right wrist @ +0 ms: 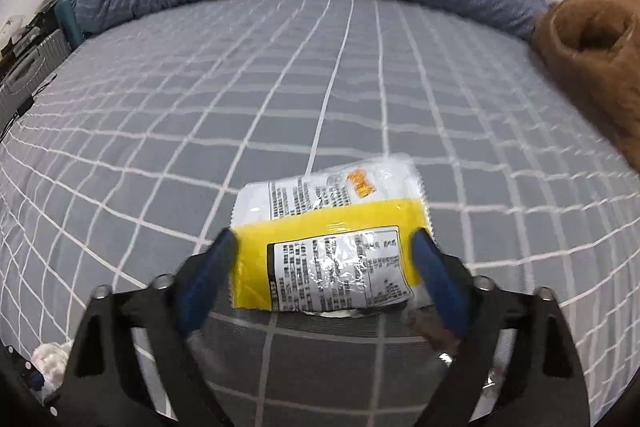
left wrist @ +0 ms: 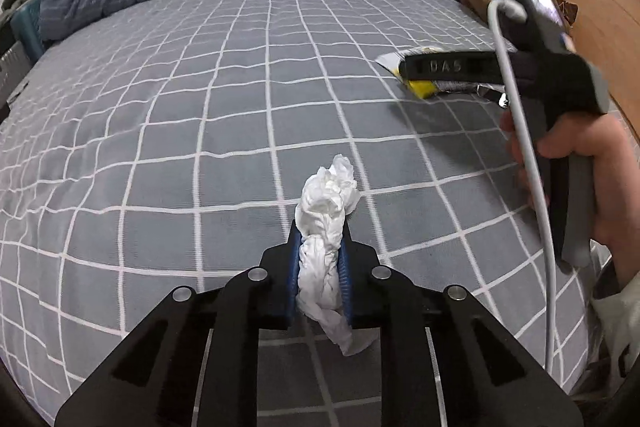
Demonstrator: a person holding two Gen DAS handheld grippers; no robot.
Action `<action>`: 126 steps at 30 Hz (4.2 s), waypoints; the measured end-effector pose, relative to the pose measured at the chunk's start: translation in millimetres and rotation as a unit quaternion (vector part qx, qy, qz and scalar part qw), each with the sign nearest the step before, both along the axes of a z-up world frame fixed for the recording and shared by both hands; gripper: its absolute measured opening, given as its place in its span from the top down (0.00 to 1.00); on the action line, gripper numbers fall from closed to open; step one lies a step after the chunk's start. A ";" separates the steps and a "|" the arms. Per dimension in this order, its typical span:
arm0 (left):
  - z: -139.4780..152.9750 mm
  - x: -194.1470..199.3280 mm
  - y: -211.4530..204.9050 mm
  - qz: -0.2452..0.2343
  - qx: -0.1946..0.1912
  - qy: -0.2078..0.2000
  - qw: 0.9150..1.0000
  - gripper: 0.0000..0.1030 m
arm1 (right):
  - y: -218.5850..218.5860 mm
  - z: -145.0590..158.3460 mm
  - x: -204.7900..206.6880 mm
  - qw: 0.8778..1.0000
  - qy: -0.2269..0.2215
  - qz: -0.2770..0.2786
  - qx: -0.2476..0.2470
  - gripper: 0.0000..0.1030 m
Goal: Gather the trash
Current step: 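Grasp the white tissue with the left tool while the right tool grasps the yellow wrapper, then lift the tissue and yellow wrapper and carry both over the black bin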
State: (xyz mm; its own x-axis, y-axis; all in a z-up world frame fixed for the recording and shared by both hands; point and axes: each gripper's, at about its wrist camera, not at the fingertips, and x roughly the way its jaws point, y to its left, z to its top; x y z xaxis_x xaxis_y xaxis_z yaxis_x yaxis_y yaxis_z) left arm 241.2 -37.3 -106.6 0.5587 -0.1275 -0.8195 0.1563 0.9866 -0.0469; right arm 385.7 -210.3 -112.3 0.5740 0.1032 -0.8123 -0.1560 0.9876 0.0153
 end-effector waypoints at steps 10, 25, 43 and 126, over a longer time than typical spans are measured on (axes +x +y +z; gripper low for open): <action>-0.2 0.7 10.9 0.004 -0.002 -0.003 1.000 0.85 | 5.4 -2.9 -1.6 1.000 -0.002 0.001 0.006 0.81; 5.8 -4.5 23.2 0.027 -0.016 -0.002 1.000 0.85 | -2.9 27.0 -64.4 0.998 -0.058 -0.022 0.013 0.87; 40.1 -25.4 24.4 0.027 -0.032 -0.015 0.999 0.85 | 6.4 55.4 -146.9 0.998 -0.057 -0.039 0.000 0.90; 127.6 -328.7 24.9 0.033 -0.004 -0.040 0.999 0.85 | 46.0 122.3 -476.6 0.999 -0.038 0.008 0.020 0.90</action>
State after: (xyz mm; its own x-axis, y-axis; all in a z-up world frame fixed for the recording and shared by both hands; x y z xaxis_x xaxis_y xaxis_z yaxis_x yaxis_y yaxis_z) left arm -87.5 -12.4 21.0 0.6298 -0.0949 -0.7709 0.0943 0.9945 -0.0454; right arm -90.9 -164.3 10.0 0.6318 0.1441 -0.7616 -0.1743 0.9838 0.0415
